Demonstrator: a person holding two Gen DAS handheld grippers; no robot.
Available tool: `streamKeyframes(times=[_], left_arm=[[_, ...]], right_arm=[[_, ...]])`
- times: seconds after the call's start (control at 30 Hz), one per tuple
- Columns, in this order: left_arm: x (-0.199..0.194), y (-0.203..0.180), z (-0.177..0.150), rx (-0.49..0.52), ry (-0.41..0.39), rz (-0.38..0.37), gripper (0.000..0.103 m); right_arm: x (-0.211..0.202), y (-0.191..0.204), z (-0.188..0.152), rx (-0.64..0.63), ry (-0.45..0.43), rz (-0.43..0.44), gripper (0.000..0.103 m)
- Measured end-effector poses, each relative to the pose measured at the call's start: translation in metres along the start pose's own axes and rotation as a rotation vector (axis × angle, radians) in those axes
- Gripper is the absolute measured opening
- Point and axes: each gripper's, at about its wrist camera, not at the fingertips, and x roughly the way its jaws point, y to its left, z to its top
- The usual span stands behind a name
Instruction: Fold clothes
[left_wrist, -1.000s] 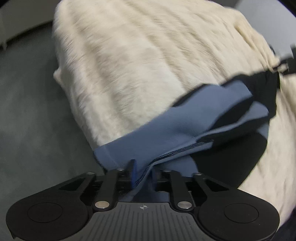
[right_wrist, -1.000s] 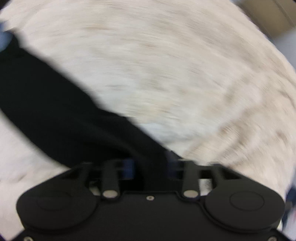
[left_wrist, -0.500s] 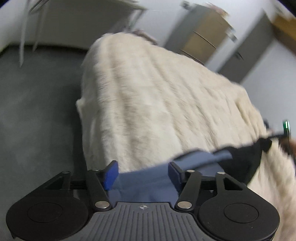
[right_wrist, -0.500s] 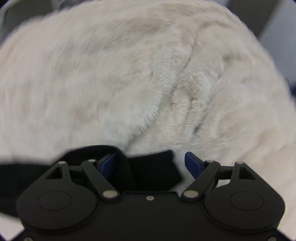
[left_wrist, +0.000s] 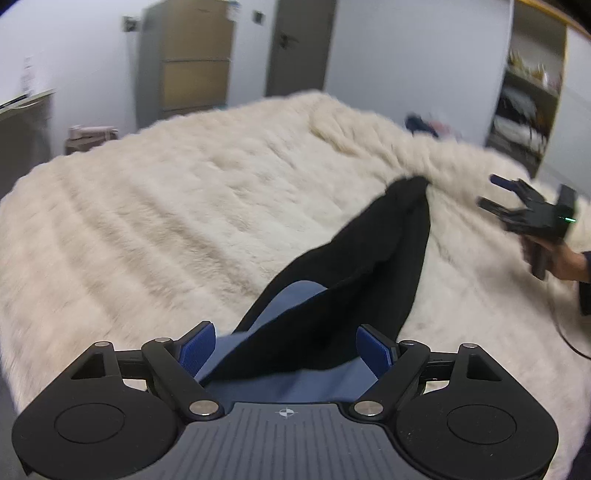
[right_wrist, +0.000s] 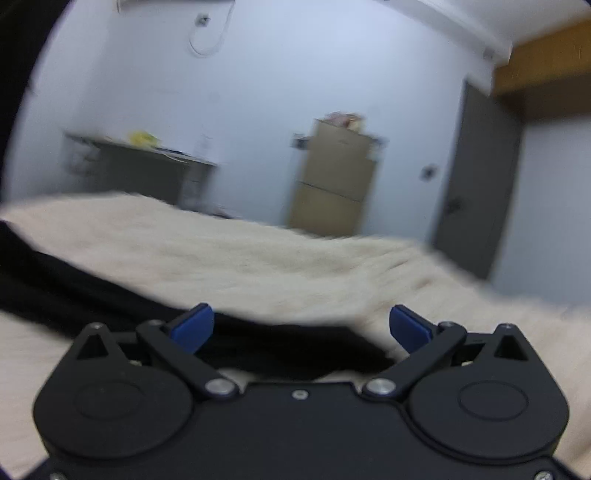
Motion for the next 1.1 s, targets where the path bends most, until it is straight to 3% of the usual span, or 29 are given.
streamKeyframes(times=[0.03,0.07,0.1,0.13,0.17,0.2,0.27,0.33,0.4,0.43,0.47,0.5,0.57,0.6,0.67,0.7,0.77,0.83,0.93,1.07,1.1], left_arm=[[0.013,0.001,0.004,0.002,0.024,-0.013,0.08],[0.025,0.002,0.008,0.003,0.047,-0.025,0.073],[0.043,0.007,0.012,-0.013,0.085,-0.06,0.059],[0.061,0.013,0.016,-0.03,0.125,-0.098,0.021],[0.069,0.019,0.015,-0.047,0.15,-0.105,0.006],[0.079,0.026,0.017,-0.079,0.187,-0.099,0.006],[0.086,0.032,0.019,-0.084,0.188,-0.086,0.006],[0.092,0.045,0.02,-0.175,0.186,-0.056,0.01],[0.1,0.055,0.019,-0.256,0.213,-0.017,0.025],[0.106,0.061,0.018,-0.31,0.24,0.001,0.046],[0.107,0.062,0.02,-0.315,0.247,0.016,0.055],[0.106,0.059,0.026,-0.295,0.225,0.089,0.055],[0.1,0.058,0.036,-0.309,0.159,0.127,0.055],[0.091,0.054,0.05,-0.361,0.043,0.133,0.055],[0.09,0.034,0.071,-0.326,-0.033,0.079,0.059],[0.093,0.024,0.079,-0.289,-0.042,0.058,0.062],[0.113,-0.019,0.105,-0.115,-0.025,0.0,0.08],[0.145,-0.082,0.127,0.151,-0.011,-0.055,0.082],[0.193,-0.15,0.144,0.396,-0.026,-0.112,0.082],[0.249,-0.2,0.164,0.513,-0.026,-0.153,0.082],[0.262,-0.213,0.172,0.517,-0.056,-0.166,0.082]], right_arm=[[0.005,0.001,-0.017,0.01,0.034,0.033,0.103],[0.01,0.003,-0.032,0.006,0.057,0.034,0.103],[0.02,0.006,-0.05,-0.002,0.099,0.015,0.103],[0.031,0.009,-0.062,-0.02,0.132,-0.012,0.103],[0.041,0.014,-0.063,-0.042,0.137,-0.027,0.103],[0.049,0.02,-0.065,-0.074,0.126,-0.05,0.103],[0.051,0.025,-0.069,-0.112,0.099,-0.072,0.103],[0.05,0.027,-0.072,-0.129,0.081,-0.073,0.103],[0.052,0.033,-0.074,-0.159,0.075,-0.081,0.103],[0.052,0.035,-0.075,-0.179,0.069,-0.088,0.103],[0.05,0.038,-0.076,-0.198,0.061,-0.096,0.103],[0.049,0.039,-0.076,-0.207,0.055,-0.102,0.103],[0.05,0.041,-0.075,-0.217,0.04,-0.108,0.103],[0.05,0.042,-0.074,-0.221,0.033,-0.11,0.103],[0.052,0.041,-0.069,-0.23,0.026,-0.115,0.103],[0.052,0.043,-0.068,-0.238,0.022,-0.119,0.103],[0.051,0.047,-0.068,-0.256,0.012,-0.128,0.103],[0.052,0.048,-0.069,-0.264,0.004,-0.133,0.103],[0.048,0.051,-0.069,-0.272,-0.007,-0.139,0.103],[0.046,0.051,-0.069,-0.272,-0.017,-0.141,0.103],[0.046,0.05,-0.069,-0.271,-0.019,-0.141,0.103]])
